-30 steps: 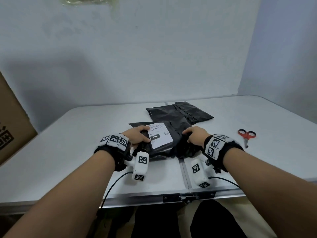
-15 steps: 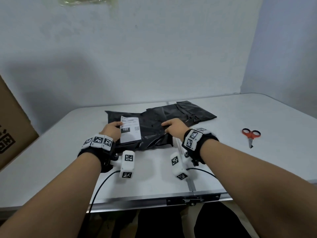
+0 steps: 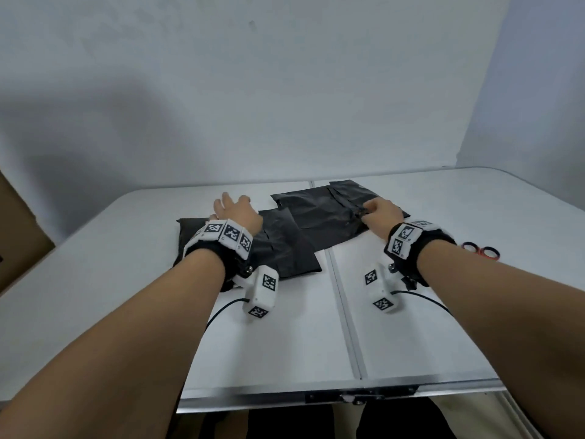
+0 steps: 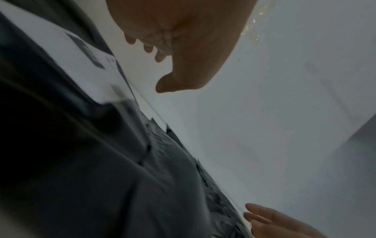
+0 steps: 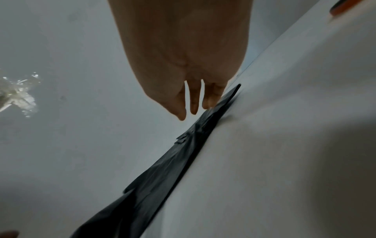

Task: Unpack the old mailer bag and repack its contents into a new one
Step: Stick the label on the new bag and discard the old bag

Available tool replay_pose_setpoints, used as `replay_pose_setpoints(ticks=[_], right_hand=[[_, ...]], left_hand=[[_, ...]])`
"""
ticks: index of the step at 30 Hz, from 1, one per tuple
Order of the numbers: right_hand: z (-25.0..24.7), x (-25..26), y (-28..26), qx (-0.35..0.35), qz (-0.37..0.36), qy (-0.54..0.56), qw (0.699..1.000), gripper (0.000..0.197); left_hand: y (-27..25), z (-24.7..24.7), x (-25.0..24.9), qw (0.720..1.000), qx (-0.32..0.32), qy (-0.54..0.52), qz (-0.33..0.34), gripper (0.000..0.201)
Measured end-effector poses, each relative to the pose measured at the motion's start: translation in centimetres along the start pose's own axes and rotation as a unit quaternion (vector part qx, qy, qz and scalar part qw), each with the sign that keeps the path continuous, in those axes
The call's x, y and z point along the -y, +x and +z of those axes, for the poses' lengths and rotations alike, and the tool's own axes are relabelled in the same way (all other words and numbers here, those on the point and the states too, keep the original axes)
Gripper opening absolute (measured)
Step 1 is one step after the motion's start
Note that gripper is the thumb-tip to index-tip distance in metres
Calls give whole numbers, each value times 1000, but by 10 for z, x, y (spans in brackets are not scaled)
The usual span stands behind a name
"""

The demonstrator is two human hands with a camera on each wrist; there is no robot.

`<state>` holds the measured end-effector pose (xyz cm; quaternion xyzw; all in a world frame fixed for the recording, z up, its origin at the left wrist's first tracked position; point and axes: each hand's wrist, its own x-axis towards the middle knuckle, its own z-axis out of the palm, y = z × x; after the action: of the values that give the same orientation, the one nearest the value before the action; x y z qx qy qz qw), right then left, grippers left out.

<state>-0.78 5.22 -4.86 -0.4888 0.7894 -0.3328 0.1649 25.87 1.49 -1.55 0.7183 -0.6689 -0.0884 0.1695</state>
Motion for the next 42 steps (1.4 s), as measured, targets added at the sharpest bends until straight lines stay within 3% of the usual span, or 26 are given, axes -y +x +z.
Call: replay_pose_setpoints(ticks=[7, 11, 13, 17, 20, 23, 25, 29, 31, 34, 37, 42], right_hand=[[-3, -17, 36, 35, 8, -166, 985, 83], [7, -3, 52, 152, -4, -215, 965, 106], [9, 4, 55, 215, -14, -243, 946, 104], [7, 13, 67, 219, -63, -283, 932, 78], [5, 8, 67, 208, -71, -224, 949, 56], [-3, -2, 60, 125, -60, -128, 982, 39], [-16, -6, 56, 42, -24, -28, 998, 37], [-43, 3, 47, -70, -20, 112, 991, 42], [-48, 10, 41, -60, -40, 162, 984, 45], [-48, 22, 33, 2, -59, 217, 974, 46], [-44, 27, 22, 75, -77, 259, 960, 43], [-45, 22, 2, 93, -94, 314, 940, 29]], left_hand=[[14, 26, -69, 994, 53, -26, 98, 50], [24, 36, -86, 988, 101, -54, 100, 53], [28, 41, -89, 984, 123, -69, 109, 51], [36, 54, -94, 979, 140, -88, 119, 50], [39, 61, -97, 972, 173, -78, 137, 51], [35, 61, -101, 966, 186, -68, 168, 55], [35, 57, -104, 961, 188, -78, 186, 63], [30, 40, -112, 939, 212, -172, 209, 79], [16, 33, -120, 904, 268, -268, 197, 87], [-3, 31, -134, 868, 305, -320, 224, 92], [-20, 32, -149, 837, 309, -400, 211, 63], [-23, 30, -161, 850, 215, -452, 162, 52]])
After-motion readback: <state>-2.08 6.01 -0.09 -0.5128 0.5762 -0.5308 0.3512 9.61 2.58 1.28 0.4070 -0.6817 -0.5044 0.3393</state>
